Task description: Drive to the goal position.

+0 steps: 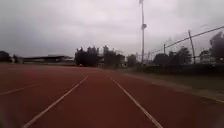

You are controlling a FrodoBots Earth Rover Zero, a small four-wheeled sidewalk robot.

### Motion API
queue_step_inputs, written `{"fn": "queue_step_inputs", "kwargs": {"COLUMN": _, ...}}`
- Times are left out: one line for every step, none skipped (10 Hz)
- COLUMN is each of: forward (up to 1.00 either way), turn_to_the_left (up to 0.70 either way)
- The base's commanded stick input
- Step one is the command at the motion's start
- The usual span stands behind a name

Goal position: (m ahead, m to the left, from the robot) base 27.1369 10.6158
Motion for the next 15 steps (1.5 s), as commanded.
{"fn": "queue_step_inputs", "kwargs": {"forward": 0.70, "turn_to_the_left": 0.00}}
{"fn": "queue_step_inputs", "kwargs": {"forward": 0.70, "turn_to_the_left": 0.00}}
{"fn": "queue_step_inputs", "kwargs": {"forward": 0.70, "turn_to_the_left": 0.00}}
{"fn": "queue_step_inputs", "kwargs": {"forward": 0.70, "turn_to_the_left": 0.00}}
{"fn": "queue_step_inputs", "kwargs": {"forward": 0.70, "turn_to_the_left": 0.00}}
{"fn": "queue_step_inputs", "kwargs": {"forward": 0.70, "turn_to_the_left": 0.00}}
{"fn": "queue_step_inputs", "kwargs": {"forward": 0.70, "turn_to_the_left": 0.00}}
{"fn": "queue_step_inputs", "kwargs": {"forward": 0.70, "turn_to_the_left": 0.00}}
{"fn": "queue_step_inputs", "kwargs": {"forward": 0.70, "turn_to_the_left": 0.00}}
{"fn": "queue_step_inputs", "kwargs": {"forward": 0.70, "turn_to_the_left": 0.00}}
{"fn": "queue_step_inputs", "kwargs": {"forward": 0.70, "turn_to_the_left": 0.00}}
{"fn": "queue_step_inputs", "kwargs": {"forward": 0.70, "turn_to_the_left": 0.00}}
{"fn": "queue_step_inputs", "kwargs": {"forward": 0.70, "turn_to_the_left": 0.00}}
{"fn": "queue_step_inputs", "kwargs": {"forward": 0.70, "turn_to_the_left": 0.00}}
{"fn": "queue_step_inputs", "kwargs": {"forward": 0.70, "turn_to_the_left": 0.00}}
